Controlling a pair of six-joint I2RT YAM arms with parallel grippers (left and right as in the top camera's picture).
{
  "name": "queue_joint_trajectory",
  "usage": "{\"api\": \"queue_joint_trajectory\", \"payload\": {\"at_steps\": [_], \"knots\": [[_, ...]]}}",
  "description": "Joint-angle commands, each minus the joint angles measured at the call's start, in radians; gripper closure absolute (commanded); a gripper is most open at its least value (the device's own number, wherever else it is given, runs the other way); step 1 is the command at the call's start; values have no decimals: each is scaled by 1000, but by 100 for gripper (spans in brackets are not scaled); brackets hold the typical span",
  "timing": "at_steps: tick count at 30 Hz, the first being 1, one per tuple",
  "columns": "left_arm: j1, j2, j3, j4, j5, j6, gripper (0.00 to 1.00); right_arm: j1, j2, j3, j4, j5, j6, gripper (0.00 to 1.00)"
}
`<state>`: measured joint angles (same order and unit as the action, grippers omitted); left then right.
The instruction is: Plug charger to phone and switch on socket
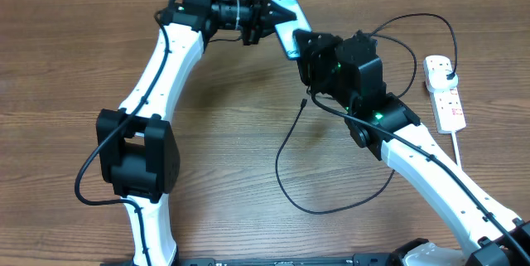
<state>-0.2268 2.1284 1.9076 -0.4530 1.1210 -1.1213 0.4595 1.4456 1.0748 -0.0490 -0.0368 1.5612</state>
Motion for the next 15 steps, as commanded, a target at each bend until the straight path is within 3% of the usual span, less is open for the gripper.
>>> {"api": "queue_joint_trajectory", "payload": {"at_steps": [1,8,15], "knots": [[106,-10,8,-177,-106,380,96,-58,-19,20,-114,35,-295,60],[225,-10,8,-522,-114,696,96,-140,-15,19,-307,-77,-731,61],[306,-10,8,-770,-27,910,96,-174,119,19,-416,-292,-771,62]]}}
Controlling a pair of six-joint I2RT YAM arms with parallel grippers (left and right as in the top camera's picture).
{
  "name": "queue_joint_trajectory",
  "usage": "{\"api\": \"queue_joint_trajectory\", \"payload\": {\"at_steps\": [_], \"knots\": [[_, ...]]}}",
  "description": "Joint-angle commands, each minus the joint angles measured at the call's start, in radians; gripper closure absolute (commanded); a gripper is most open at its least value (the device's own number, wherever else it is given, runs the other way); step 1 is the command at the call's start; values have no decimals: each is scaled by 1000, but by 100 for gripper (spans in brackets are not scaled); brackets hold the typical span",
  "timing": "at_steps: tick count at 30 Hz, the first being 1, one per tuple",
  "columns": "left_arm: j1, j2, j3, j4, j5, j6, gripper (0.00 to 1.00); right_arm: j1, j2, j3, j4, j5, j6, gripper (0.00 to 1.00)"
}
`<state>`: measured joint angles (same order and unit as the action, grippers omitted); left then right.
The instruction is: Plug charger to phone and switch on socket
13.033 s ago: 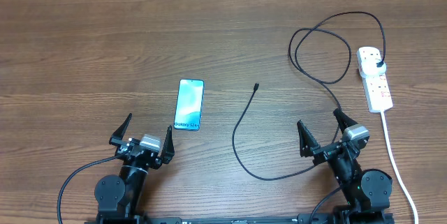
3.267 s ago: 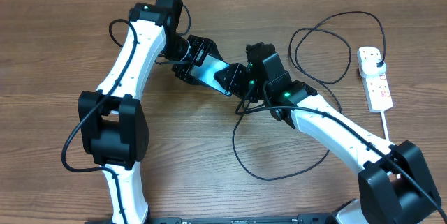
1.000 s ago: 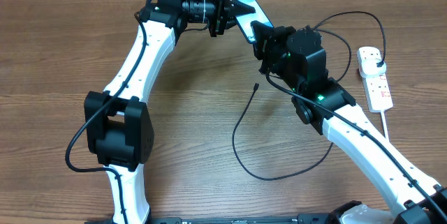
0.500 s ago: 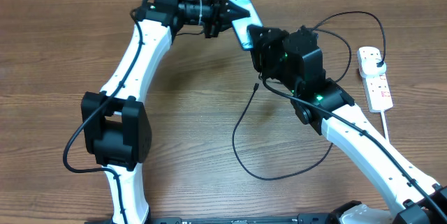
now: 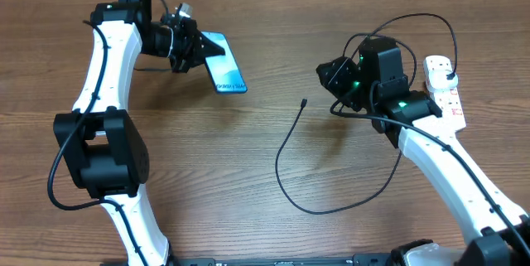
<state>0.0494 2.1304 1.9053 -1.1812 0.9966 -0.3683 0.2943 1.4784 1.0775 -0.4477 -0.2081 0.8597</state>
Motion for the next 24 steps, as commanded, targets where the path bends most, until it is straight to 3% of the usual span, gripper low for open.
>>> {"api": "queue_joint_trajectory", "payload": {"at_steps": [1,8,24], "knots": [[42,-12,10,-61,124,171,96,-8,126,17,-20,-149,-71,62],[60,-12,10,-77,160,157,96,-8,339,17,-7,-243,-73,69],[60,-12,10,-80,184,151,96,-6,407,0,57,-208,-109,69]]}}
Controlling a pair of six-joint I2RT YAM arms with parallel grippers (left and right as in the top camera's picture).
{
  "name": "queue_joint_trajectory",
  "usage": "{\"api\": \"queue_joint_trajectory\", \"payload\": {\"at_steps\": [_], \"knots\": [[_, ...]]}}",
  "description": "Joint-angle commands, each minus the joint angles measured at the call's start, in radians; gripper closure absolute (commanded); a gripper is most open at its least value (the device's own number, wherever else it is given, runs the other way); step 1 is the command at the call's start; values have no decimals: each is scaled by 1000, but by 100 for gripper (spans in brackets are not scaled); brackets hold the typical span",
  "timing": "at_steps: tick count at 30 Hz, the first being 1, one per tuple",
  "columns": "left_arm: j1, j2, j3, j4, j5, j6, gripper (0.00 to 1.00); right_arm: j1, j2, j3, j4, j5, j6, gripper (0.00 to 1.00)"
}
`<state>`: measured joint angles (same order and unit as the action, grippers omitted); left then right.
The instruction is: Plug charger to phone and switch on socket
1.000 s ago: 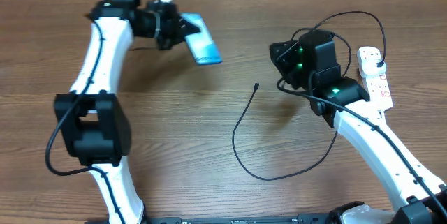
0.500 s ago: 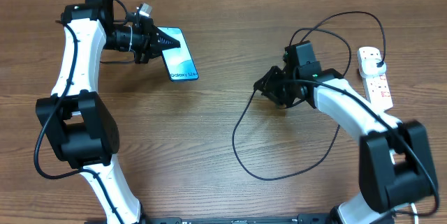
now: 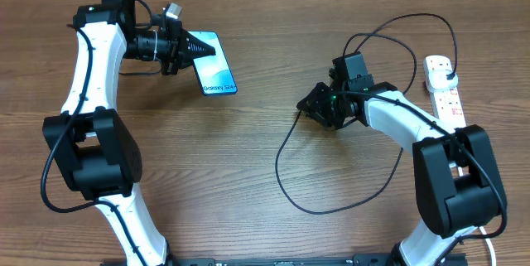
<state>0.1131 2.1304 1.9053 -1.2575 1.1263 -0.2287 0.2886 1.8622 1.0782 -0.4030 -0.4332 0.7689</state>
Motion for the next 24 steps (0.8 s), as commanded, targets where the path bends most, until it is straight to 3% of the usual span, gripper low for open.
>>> {"api": "queue_joint_trajectory", "payload": {"at_steps": [1,17,24], "knots": [[-4,-12,10,-6,54,12,96,-1,28,0,18,17,-19,69],[-11,-12,10,-14,72,12,96,15,131,-1,134,13,-11,73],[-27,-12,10,-14,72,12,96,19,149,-1,132,1,-12,96]]}}
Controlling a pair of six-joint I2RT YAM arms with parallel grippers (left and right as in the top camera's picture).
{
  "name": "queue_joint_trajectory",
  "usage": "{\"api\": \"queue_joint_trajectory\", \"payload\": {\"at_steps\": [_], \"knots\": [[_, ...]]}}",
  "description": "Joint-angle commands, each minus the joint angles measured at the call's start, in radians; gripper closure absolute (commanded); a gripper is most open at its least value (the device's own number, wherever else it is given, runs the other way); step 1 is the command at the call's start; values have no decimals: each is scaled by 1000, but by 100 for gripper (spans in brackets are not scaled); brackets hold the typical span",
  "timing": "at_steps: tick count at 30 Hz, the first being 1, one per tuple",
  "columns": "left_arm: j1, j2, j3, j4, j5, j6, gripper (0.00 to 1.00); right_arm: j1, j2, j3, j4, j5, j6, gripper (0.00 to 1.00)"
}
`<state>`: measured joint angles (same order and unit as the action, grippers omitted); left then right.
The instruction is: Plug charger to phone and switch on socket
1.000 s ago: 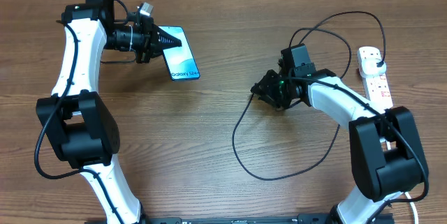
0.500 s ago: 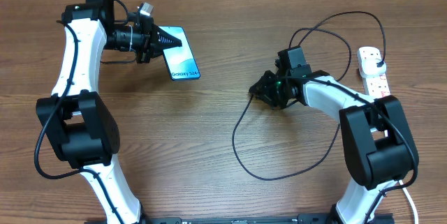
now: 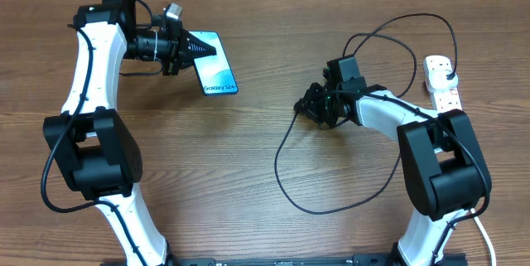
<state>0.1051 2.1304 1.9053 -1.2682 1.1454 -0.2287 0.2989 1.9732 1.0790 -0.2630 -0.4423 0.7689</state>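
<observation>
The phone (image 3: 217,65), blue screen up, lies on the table at the back left. My left gripper (image 3: 201,47) is shut on its upper left edge. The black charger cable (image 3: 286,191) loops across the table's middle, and its free plug end (image 3: 296,111) rises to the tips of my right gripper (image 3: 303,107). That gripper's fingers look drawn together on the plug end. The white socket strip (image 3: 447,100) lies at the far right with the charger's adapter (image 3: 443,70) plugged in. Its switch is too small to read.
The cable arcs high behind the right arm toward the socket strip. Both arm bases stand at the table's front edge. Bare wood lies between the phone and the cable's plug end.
The right gripper has shifted a little left onto the cable's plug end and its fingers look narrower. The left gripper and phone have not moved.
The left gripper held the phone at the back centre, close to the right gripper. Then it held the phone at the back left, and later rested it on the table there. The right gripper was back near the socket strip, then by the cable's free end, and now closes on it.
</observation>
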Motion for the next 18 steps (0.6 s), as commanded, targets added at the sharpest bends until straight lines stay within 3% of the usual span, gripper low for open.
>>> {"api": "queue_joint_trajectory", "payload": {"at_steps": [1,8,13,18], "knots": [[-21,-12,10,-3,53,12,96,7,36,0,-6,-6,-16,96],[-48,-12,10,-3,69,27,96,-10,-130,16,-12,-165,-173,96],[-63,-12,10,11,293,176,96,-11,-342,16,-53,-334,-268,96],[-67,-12,10,58,361,185,96,-3,-476,16,-124,-452,-290,96]]}}
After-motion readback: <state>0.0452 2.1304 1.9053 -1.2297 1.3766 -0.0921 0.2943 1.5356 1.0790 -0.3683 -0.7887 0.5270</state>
